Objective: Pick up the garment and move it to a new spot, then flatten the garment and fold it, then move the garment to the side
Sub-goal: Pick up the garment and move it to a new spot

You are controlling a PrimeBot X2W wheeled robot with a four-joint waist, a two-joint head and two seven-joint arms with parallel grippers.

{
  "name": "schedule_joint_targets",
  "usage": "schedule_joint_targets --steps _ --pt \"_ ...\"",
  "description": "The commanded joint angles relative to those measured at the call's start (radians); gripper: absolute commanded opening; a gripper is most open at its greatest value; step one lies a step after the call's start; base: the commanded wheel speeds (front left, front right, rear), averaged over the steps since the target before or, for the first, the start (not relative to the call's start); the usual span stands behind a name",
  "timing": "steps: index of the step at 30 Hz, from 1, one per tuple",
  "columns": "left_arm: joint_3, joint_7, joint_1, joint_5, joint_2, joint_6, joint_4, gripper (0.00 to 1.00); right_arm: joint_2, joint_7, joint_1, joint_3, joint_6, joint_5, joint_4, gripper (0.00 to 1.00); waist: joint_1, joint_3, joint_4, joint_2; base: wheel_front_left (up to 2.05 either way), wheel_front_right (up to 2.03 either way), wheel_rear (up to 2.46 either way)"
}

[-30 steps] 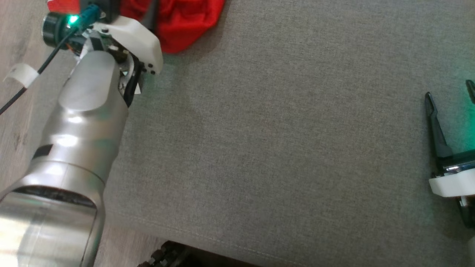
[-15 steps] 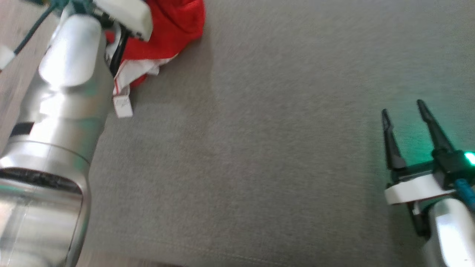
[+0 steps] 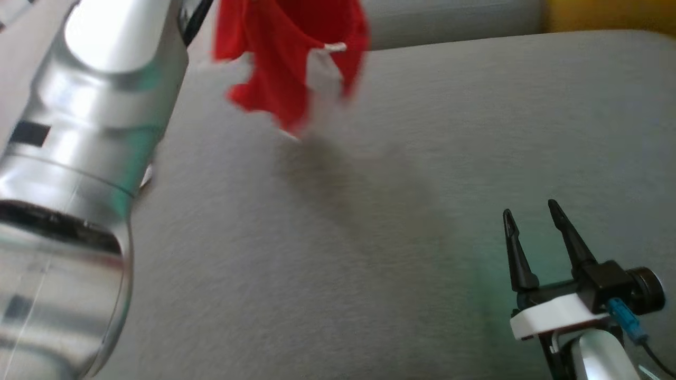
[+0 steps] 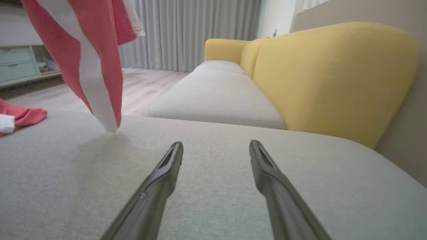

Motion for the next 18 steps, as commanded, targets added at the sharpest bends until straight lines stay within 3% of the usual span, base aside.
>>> schedule_joint_targets --steps 1,9,15,18 --pt "0.017 0.003 -0.068 -0.012 0.02 0.002 -0.014 0.0 0.001 0.0 -0.015 0.024 -0.001 0.01 -0.039 1.0 0.0003 -0.088 -0.144 0.0 0.0 0.0 0.0" --pt "-0.021 0.053 -0.019 -0.103 -0.035 0.002 0.059 0.0 0.002 0.0 -0.013 0.043 -0.001 0.065 -0.046 1.0 0.0003 -0.042 -0.227 0.0 0.0 0.0 0.0" --pt "-0.153 0.066 0.171 -0.179 -0.044 0.002 0.058 0.0 0.002 0.0 -0.037 0.052 -0.001 0.091 -0.046 1.0 0.0003 0.044 -0.248 0.0 0.0 0.0 0.0" --pt "-0.17 0.031 0.298 -0.215 -0.044 0.002 0.089 0.0 0.002 0.0 -0.045 0.056 -0.001 0.097 -0.043 1.0 0.0003 0.069 -0.247 0.0 0.0 0.0 0.0"
